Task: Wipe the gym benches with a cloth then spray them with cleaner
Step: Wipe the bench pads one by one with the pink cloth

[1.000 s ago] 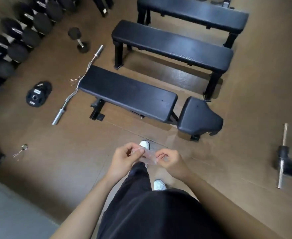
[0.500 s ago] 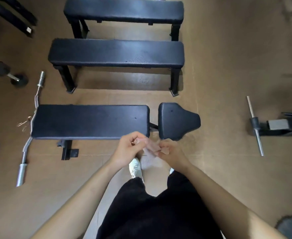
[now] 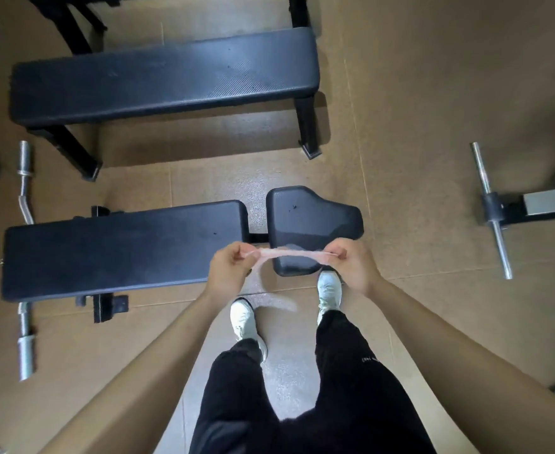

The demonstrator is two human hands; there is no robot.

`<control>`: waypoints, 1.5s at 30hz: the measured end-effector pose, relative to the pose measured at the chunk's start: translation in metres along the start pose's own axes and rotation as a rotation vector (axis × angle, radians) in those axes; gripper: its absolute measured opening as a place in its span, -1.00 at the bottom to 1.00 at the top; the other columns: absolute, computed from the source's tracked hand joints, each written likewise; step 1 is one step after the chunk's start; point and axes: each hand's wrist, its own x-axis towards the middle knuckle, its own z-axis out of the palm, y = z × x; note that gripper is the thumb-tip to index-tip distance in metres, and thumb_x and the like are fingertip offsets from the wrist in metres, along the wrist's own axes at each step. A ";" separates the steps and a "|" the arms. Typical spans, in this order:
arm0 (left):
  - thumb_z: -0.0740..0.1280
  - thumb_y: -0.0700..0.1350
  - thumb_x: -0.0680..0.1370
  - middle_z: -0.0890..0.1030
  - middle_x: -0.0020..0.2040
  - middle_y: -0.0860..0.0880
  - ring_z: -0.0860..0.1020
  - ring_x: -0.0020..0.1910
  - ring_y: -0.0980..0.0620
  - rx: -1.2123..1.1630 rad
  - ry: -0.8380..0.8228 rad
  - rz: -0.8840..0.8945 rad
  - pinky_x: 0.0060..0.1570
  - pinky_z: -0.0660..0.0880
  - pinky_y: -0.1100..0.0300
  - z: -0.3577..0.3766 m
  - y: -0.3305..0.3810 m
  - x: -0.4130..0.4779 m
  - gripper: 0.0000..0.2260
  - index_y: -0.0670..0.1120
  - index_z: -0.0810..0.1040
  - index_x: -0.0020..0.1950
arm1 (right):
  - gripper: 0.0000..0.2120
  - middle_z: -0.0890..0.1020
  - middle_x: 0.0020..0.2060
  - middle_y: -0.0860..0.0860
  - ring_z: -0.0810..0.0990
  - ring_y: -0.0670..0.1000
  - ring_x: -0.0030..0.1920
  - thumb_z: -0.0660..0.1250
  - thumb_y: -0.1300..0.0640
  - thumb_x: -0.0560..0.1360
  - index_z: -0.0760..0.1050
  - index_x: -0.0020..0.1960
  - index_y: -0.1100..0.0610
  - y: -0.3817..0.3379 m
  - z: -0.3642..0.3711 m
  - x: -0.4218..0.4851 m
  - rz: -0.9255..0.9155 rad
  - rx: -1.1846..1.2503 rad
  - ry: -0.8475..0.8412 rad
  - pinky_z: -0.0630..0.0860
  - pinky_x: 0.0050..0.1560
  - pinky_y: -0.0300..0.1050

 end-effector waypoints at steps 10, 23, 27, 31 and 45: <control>0.41 -0.07 0.60 0.68 -0.06 0.12 0.61 -0.08 0.08 0.125 0.056 0.149 -0.05 0.52 0.21 0.081 -0.023 0.082 -0.94 0.05 0.61 -0.07 | -0.90 0.63 -0.25 -0.07 0.56 -0.14 -0.24 0.34 0.24 0.44 0.63 -0.13 0.13 0.067 -0.013 0.086 -0.130 0.001 0.146 0.48 -0.17 -0.23; 0.39 -0.08 0.59 0.53 0.31 0.02 0.53 0.26 -0.01 0.342 0.113 -0.101 0.21 0.45 0.09 0.142 -0.161 0.138 -0.65 0.01 0.53 0.38 | -0.55 0.54 0.34 0.09 0.47 0.22 0.27 0.46 0.04 0.44 0.56 0.31 0.10 0.131 0.087 0.145 -0.296 -0.549 -0.028 0.49 0.24 0.18; 0.42 -0.10 0.56 0.46 0.44 0.08 0.52 0.30 0.03 0.140 0.146 -0.171 0.32 0.48 0.02 0.152 -0.182 0.144 -0.45 0.11 0.38 0.53 | -0.34 0.16 0.62 0.03 0.08 0.29 0.60 0.33 -0.21 0.52 0.28 0.55 -0.05 0.127 0.129 0.173 -0.490 -0.767 -0.156 0.13 0.52 0.36; 0.44 -0.15 0.55 0.51 0.39 0.13 0.56 0.27 0.08 0.023 0.201 -0.167 0.31 0.52 0.01 0.161 -0.194 0.148 -0.43 0.15 0.40 0.51 | -0.26 -0.04 0.66 -0.03 -0.15 0.34 0.61 0.09 -0.36 0.55 -0.03 0.64 -0.18 0.135 0.152 0.184 -0.570 -0.939 -0.159 -0.14 0.49 0.49; 0.35 -0.27 0.61 0.60 0.30 0.08 0.61 0.18 0.10 -0.151 0.194 -0.200 0.15 0.50 0.42 0.155 -0.207 0.138 -0.57 0.05 0.53 0.44 | -0.34 0.05 0.65 -0.09 -0.05 0.32 0.62 -0.04 -0.40 0.60 0.04 0.63 -0.19 0.083 0.138 0.286 -0.636 -0.943 -0.022 -0.05 0.48 0.50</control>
